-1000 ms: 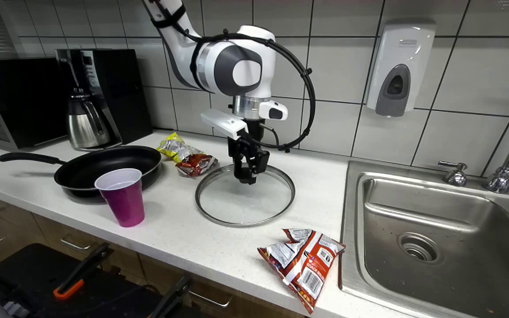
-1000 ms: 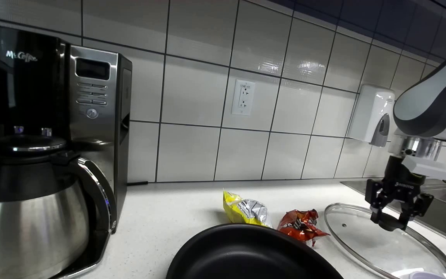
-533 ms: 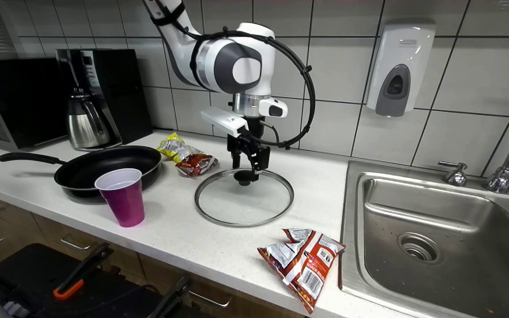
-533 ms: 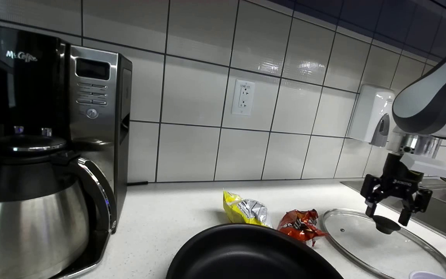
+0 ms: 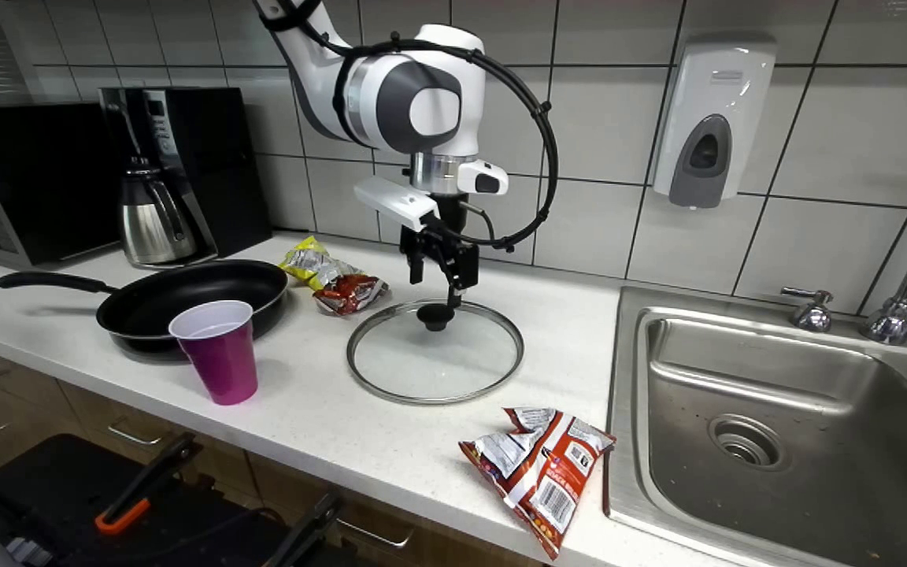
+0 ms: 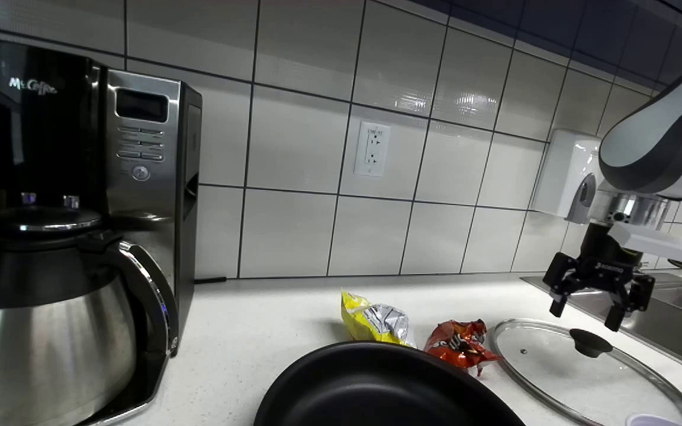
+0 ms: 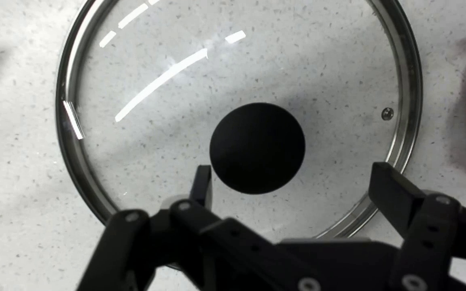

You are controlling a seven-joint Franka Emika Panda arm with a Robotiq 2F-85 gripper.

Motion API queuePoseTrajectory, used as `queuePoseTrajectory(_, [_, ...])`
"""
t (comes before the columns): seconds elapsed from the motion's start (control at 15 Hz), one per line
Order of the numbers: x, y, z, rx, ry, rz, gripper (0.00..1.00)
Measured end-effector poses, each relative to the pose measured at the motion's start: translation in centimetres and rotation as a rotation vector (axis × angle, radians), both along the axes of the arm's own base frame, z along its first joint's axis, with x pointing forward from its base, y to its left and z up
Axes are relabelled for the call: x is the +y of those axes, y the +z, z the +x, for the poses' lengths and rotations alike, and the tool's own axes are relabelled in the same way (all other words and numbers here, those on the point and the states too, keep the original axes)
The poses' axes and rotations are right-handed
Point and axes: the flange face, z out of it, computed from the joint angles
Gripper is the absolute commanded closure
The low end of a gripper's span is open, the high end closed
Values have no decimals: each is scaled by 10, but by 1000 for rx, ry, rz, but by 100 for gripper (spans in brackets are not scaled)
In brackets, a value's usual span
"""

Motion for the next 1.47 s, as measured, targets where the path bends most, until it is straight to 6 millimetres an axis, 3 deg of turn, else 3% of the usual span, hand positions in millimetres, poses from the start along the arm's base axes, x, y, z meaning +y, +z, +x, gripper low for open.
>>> queuePoseTrajectory(0.27, [15,17,-8,-19,31,7,0])
queuePoseTrajectory(0.73, [24,28,-49,-4,68,23,0])
queuePoseTrajectory(1.47, [24,24,-49,2,68,23,0])
